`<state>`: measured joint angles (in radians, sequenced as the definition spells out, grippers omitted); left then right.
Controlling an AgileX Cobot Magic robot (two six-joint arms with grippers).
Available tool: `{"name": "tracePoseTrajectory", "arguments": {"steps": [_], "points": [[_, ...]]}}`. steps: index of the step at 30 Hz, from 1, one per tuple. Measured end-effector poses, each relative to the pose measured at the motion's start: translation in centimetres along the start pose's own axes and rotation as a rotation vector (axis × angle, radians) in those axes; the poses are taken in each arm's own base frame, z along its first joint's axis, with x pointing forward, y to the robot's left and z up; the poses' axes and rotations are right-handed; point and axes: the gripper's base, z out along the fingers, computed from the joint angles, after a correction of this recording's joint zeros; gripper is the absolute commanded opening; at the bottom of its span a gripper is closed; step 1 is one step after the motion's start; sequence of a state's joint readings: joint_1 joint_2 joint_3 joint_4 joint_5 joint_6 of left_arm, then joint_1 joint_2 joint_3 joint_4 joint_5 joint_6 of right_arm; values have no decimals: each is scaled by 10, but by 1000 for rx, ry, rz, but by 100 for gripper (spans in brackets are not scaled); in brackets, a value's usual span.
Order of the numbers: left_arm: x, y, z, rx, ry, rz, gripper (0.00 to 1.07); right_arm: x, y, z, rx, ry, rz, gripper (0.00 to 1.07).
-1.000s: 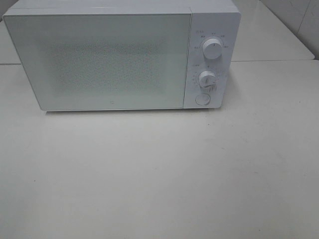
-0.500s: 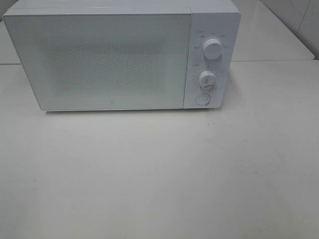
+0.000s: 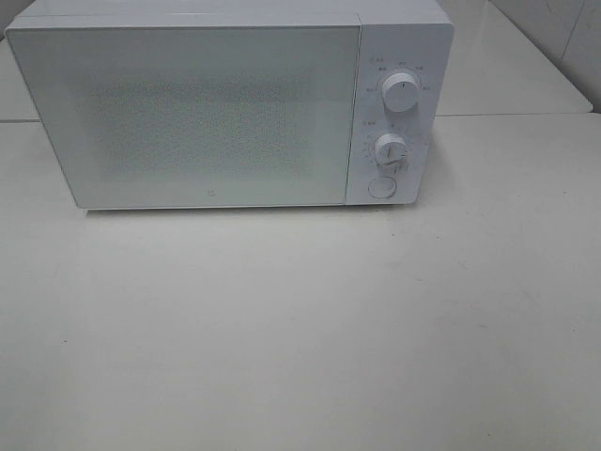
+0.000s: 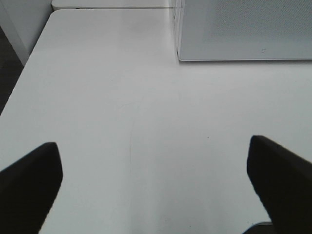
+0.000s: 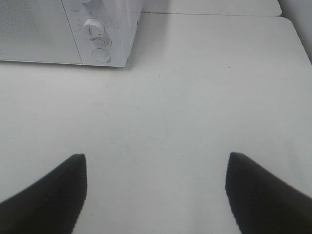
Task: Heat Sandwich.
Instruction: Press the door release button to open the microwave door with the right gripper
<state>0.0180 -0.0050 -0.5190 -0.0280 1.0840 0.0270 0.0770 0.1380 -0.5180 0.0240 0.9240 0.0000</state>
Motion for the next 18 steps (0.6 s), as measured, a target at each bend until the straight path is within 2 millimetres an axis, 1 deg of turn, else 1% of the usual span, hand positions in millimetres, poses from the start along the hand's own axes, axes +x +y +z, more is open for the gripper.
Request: {"name": "tracePoseTrajectory", "arguments": {"steps": [3,5,6,8,9,11,13,17,18], "points": [[0,0,0,0,0,0,98,-6,0,5,0,-4,1,76],[0,0,0,0,0,0,98,-17,0,14,1,-22,2,76],[0,0,0,0,0,0,98,-17,0,14,1,-22,2,76],[0,0,0,0,0,0,98,-24,0,20,2,-43,2,76],[0,0,0,0,0,0,98,-31,0,27,2,-60,3,76],[0,0,0,0,0,0,98,-33,-1,29,3,-69,3,76],[0,0,0,0,0,0,98,-43,-1,38,4,-96,4,76],[0,0,0,0,0,0,98,-52,-1,49,5,-116,5,76],[0,0,0,0,0,0,98,-57,-1,56,6,-132,6,76]]}}
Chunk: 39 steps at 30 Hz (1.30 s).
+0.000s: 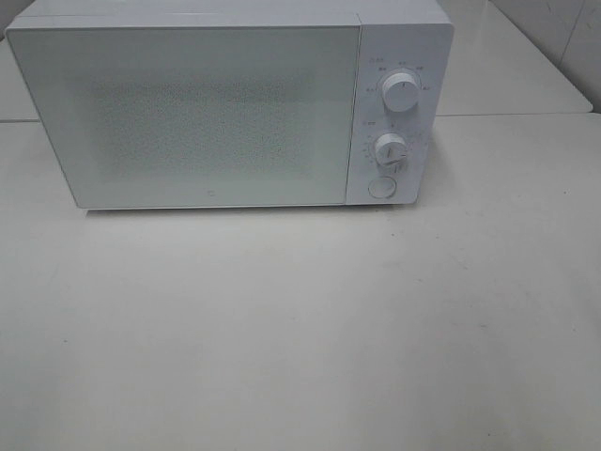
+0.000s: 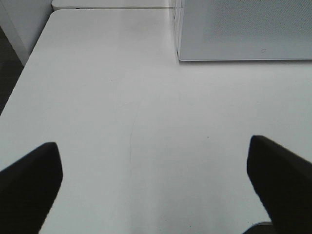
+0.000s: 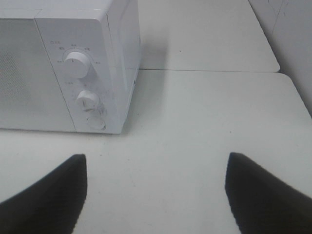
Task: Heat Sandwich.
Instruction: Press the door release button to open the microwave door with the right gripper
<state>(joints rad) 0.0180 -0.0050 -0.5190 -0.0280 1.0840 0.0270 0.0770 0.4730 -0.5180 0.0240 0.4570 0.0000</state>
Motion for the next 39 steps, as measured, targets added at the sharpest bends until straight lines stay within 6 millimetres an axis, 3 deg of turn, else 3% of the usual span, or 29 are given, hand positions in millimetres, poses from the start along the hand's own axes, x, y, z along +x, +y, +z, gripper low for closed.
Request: {"name": "tracePoseTrajectory", "arguments": {"steps": [15,26,31,39], "points": [[0,0,0,0,0,0,98,-16,-1,62,6,-25,3,76],[0,0,0,0,0,0,98,-20,-2,95,10,-69,14,76],[0,0,0,0,0,0,98,-12,-3,109,12,-153,14,76],[0,0,0,0,0,0,98,19,-4,128,20,-254,3,76]]}}
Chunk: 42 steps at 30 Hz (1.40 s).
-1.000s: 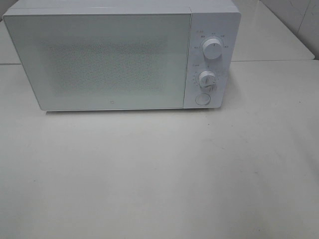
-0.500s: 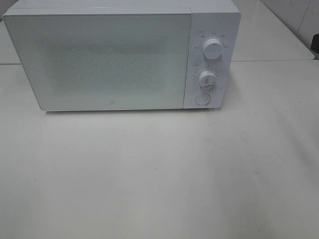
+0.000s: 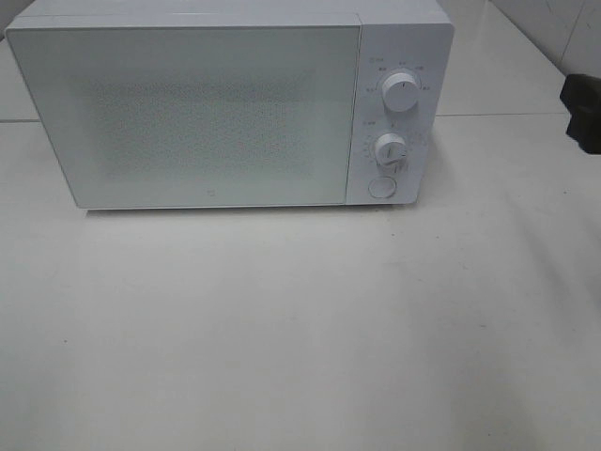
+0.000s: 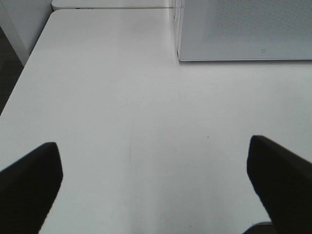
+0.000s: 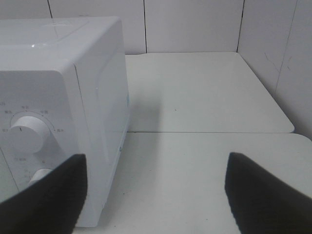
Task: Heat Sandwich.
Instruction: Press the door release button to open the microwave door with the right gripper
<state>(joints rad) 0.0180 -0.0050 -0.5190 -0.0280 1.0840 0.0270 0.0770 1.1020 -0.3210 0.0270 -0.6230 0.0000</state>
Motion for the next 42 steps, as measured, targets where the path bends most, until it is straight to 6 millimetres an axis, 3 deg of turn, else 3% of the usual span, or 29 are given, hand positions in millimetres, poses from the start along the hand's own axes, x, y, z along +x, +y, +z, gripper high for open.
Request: {"name": "tracePoseTrajectory", "arguments": {"steps": [12,25,42], "points": [[0,0,0,0,0,0,98,25,-5,1,68,-25,67,76],[0,0,0,0,0,0,98,40,38,4,-35,2,-69,76],[0,0,0,0,0,0,98,88,94,9,-11,93,-73,76]]}}
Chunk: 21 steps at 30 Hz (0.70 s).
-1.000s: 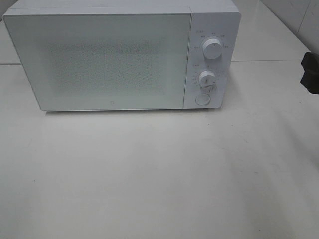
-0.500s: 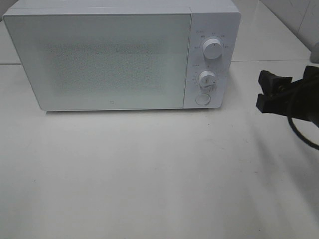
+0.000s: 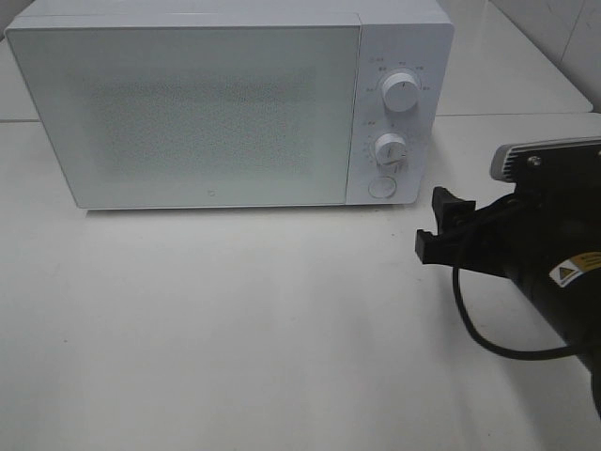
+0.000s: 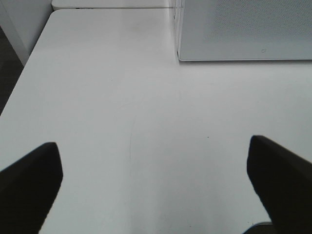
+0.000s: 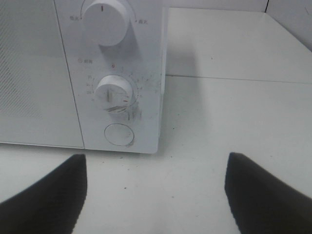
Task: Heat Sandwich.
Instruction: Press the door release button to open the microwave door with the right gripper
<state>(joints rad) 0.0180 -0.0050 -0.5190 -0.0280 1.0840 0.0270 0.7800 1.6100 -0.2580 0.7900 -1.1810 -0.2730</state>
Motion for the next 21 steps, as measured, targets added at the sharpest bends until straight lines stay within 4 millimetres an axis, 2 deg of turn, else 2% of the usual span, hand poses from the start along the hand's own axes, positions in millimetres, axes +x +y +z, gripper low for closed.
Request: {"name": "tracePoseTrajectory", "arguments": {"steps": [3,7,18,21], "points": [[0,0,0,0,0,0,98,4,13,4,-11,15,-10,76],[0,0,0,0,0,0,98,6,21,10,-14,25,-13,76],[0,0,0,0,0,0,98,7,24,13,-13,38,-2,76],[0,0,0,0,0,0,98,7,24,13,-12,38,49,76]]}}
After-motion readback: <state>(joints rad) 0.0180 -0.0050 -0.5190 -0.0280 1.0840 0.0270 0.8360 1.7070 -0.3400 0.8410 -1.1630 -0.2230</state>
